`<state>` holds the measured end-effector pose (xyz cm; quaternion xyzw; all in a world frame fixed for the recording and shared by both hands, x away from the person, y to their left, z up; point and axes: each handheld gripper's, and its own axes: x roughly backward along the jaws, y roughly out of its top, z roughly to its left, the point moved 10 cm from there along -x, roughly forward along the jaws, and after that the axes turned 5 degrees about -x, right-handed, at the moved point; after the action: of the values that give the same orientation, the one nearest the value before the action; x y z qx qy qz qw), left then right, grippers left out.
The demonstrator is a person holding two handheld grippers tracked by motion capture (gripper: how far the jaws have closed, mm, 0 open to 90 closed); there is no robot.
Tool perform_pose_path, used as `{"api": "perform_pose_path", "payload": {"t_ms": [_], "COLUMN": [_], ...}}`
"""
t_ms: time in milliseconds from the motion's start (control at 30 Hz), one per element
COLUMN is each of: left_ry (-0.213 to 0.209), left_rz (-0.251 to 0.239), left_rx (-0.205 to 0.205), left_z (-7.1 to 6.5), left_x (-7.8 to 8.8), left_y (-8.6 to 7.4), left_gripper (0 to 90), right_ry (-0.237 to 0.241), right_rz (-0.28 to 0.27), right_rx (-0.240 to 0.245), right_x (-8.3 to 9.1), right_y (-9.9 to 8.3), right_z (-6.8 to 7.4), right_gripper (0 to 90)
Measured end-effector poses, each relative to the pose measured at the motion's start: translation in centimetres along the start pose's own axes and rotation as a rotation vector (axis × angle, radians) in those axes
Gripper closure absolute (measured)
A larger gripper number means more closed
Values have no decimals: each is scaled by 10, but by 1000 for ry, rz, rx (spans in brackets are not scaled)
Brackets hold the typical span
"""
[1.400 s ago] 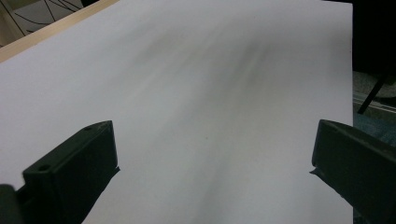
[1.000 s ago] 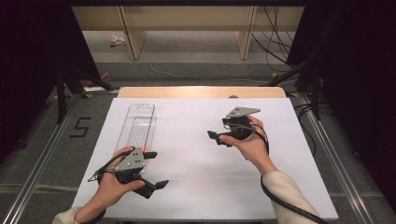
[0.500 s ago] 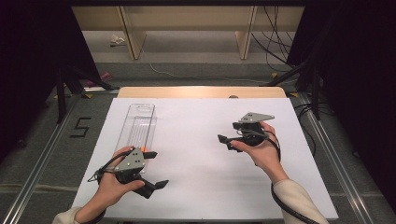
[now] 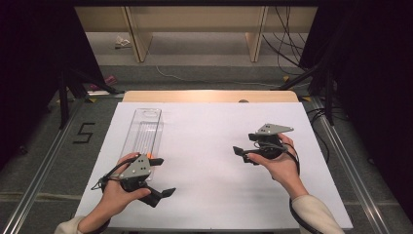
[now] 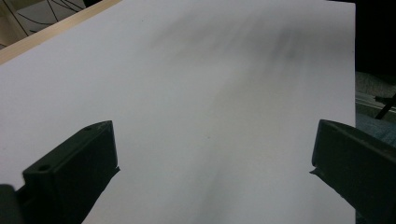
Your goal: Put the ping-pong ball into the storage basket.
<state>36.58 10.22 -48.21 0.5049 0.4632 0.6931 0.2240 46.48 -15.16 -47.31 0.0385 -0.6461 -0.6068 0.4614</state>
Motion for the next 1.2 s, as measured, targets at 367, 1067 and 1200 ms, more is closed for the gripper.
{"api": "perform_pose_path", "payload": {"t_ms": [367,1067,1200], "left_ry": [3,4,4], "left_rz": [-1,-3,-3], "left_rx": [1,2,3], "left_z": [0,2,1], "left_x": [0,1,1], "left_y": [0,0,0], "left_gripper": [0,0,0], "right_ry": [-18,-50,-51], "right_rz": [-10,-13,-14], "right_rx": [-28,-59,-59], "right_x": [20,37,38], "right_y": [-14,-31,-30], "right_z": [-9,-21,-21], "right_gripper": [203,206,206]}}
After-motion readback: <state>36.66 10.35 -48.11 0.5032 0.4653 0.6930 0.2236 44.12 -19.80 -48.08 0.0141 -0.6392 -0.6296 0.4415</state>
